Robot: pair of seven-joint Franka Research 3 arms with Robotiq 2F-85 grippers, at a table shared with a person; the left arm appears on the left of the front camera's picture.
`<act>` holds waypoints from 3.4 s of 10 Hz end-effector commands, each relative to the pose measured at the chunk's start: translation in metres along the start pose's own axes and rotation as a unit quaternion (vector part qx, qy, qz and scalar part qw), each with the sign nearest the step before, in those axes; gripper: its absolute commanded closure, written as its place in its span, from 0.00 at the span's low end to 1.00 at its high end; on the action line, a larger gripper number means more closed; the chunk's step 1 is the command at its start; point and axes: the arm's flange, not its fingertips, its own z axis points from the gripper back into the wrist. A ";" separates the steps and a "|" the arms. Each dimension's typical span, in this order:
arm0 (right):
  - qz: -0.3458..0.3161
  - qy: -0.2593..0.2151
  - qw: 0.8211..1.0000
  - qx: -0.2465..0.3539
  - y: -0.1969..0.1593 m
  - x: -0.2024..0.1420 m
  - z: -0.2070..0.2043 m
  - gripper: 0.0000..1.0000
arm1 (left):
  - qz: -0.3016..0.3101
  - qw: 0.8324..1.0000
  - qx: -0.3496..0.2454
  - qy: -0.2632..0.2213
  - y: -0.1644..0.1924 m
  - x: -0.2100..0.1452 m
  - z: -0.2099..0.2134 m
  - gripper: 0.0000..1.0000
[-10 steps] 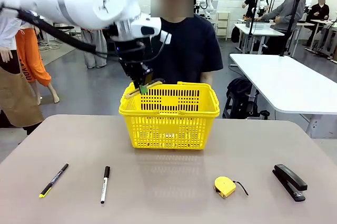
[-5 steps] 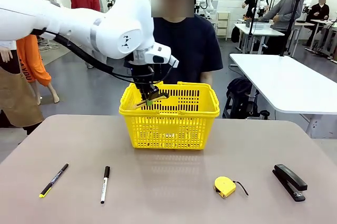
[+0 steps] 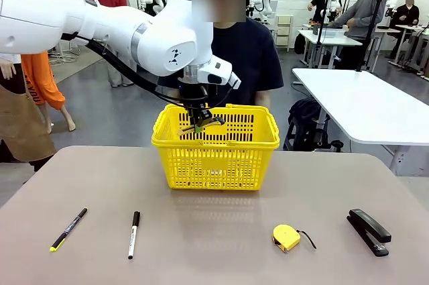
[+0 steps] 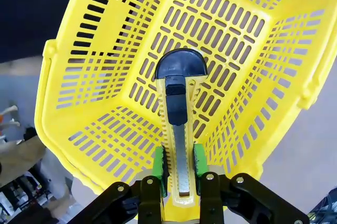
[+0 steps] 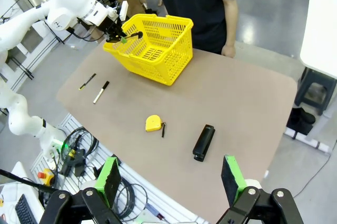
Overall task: Place the items the person wants into the basket.
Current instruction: Pick up the item the person points to and place it in the Market Basket.
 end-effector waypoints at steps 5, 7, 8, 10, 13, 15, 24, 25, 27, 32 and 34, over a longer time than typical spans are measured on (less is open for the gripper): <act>0.002 -0.009 1.000 0.003 -0.001 0.001 -0.004 0.00 | 0.011 1.000 -0.007 -0.002 0.004 -0.006 -0.001 0.74; 0.002 -0.009 1.000 0.003 -0.001 0.001 -0.004 0.00 | -0.006 1.000 -0.027 0.011 0.017 0.004 -0.009 0.74; 0.002 -0.009 1.000 0.003 -0.001 0.001 -0.004 0.00 | -0.009 0.999 -0.045 0.020 0.026 0.009 -0.017 0.74; 0.002 -0.009 1.000 0.003 -0.001 0.001 -0.004 0.00 | -0.010 0.997 -0.071 0.042 0.036 0.017 -0.034 0.74; 0.002 -0.009 1.000 0.003 -0.001 0.001 -0.004 0.00 | -0.012 0.994 -0.094 0.046 0.043 0.026 -0.051 0.74; 0.002 -0.009 1.000 0.003 -0.001 0.001 -0.004 0.00 | -0.016 0.995 -0.092 0.044 0.041 0.028 -0.055 0.74; 0.002 -0.009 1.000 0.003 -0.001 0.001 -0.004 0.00 | -0.020 0.996 -0.080 0.043 0.039 0.025 -0.048 0.00; 0.002 -0.009 1.000 0.003 -0.001 0.001 -0.004 0.00 | -0.018 0.996 -0.078 0.042 0.039 0.024 -0.048 0.00; 0.002 -0.009 1.000 0.003 -0.001 0.001 -0.004 0.00 | 0.022 0.997 -0.060 0.034 0.043 0.022 -0.038 0.00; 0.002 -0.009 1.000 0.003 -0.001 0.001 -0.004 0.00 | 0.202 0.979 0.034 -0.013 0.016 -0.105 0.106 0.00; 0.002 -0.009 1.000 0.003 -0.001 0.001 -0.004 0.00 | 0.251 0.963 0.092 -0.040 -0.015 -0.177 0.146 0.00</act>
